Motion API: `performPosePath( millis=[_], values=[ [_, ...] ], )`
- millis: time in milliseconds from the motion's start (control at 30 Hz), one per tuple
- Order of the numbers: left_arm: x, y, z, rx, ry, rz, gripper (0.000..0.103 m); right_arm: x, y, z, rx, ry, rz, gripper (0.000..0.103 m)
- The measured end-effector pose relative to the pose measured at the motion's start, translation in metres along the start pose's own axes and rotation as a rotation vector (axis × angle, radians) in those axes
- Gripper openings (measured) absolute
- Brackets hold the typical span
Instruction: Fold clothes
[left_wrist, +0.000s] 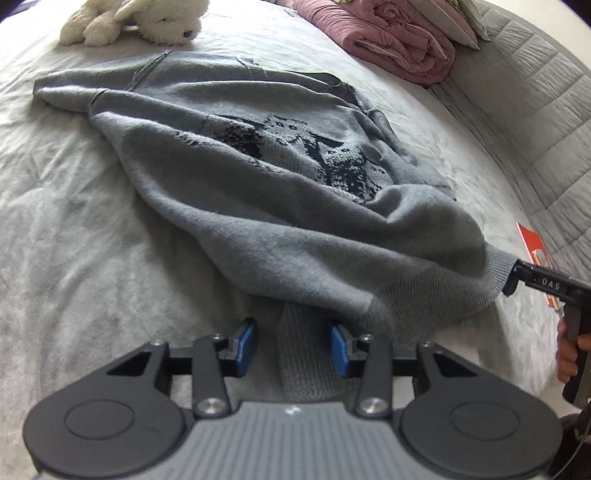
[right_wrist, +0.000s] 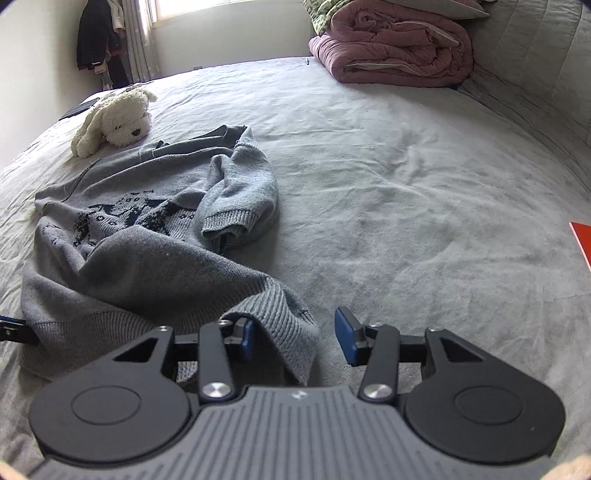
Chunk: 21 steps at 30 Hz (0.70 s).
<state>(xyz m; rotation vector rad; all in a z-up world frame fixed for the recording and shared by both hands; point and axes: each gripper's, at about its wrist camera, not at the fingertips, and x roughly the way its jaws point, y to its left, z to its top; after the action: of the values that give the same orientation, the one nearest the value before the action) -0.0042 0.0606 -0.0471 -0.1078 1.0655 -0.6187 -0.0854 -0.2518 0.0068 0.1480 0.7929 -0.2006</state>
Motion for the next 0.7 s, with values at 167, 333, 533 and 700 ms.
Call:
performPosePath(
  millis=[167, 333, 533, 700],
  values=[
    [0.003, -0.014, -0.004, 0.043, 0.004, 0.057, 0.01, 0.011, 0.0, -0.003, 0.006, 0.001, 0.024, 0.048],
    [-0.019, -0.019, -0.009, 0.046, -0.035, 0.163, 0.007, 0.023, -0.001, -0.009, -0.031, -0.002, 0.016, 0.019],
    [-0.071, -0.009, -0.026, -0.003, -0.108, 0.238, 0.006, -0.003, 0.003, -0.011, -0.071, -0.047, 0.059, 0.008],
    [-0.106, -0.014, -0.042, 0.009, -0.146, 0.279, 0.006, -0.04, 0.022, -0.016, -0.214, -0.087, 0.11, 0.008]
  ],
)
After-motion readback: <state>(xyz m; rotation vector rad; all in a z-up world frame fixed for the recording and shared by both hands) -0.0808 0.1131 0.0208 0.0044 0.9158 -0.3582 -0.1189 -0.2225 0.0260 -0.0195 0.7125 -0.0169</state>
